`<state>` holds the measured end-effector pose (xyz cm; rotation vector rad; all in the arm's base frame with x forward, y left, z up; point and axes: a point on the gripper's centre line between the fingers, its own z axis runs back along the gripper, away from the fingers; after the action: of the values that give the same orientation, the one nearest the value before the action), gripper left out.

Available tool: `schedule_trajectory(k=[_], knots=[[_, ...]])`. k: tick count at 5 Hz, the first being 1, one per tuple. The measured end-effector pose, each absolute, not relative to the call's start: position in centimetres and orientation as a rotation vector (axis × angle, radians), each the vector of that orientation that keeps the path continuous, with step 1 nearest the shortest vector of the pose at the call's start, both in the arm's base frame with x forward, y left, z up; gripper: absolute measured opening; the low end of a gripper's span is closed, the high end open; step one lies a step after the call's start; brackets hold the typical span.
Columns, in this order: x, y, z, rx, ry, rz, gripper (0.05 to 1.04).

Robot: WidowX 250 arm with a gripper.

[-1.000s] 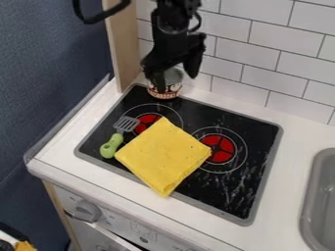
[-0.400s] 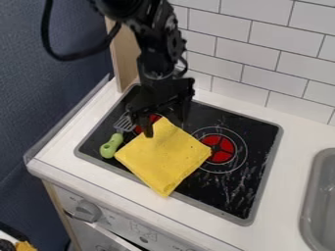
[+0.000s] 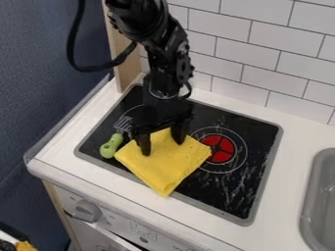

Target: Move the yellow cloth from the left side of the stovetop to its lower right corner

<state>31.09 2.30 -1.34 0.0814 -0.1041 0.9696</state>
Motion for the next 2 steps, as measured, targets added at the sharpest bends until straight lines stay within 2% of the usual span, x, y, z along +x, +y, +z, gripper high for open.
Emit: schedule_trajectory(k=[2], knots=[[32.72,2.56,-1.66,0.096,-0.109,0.983,1.0]])
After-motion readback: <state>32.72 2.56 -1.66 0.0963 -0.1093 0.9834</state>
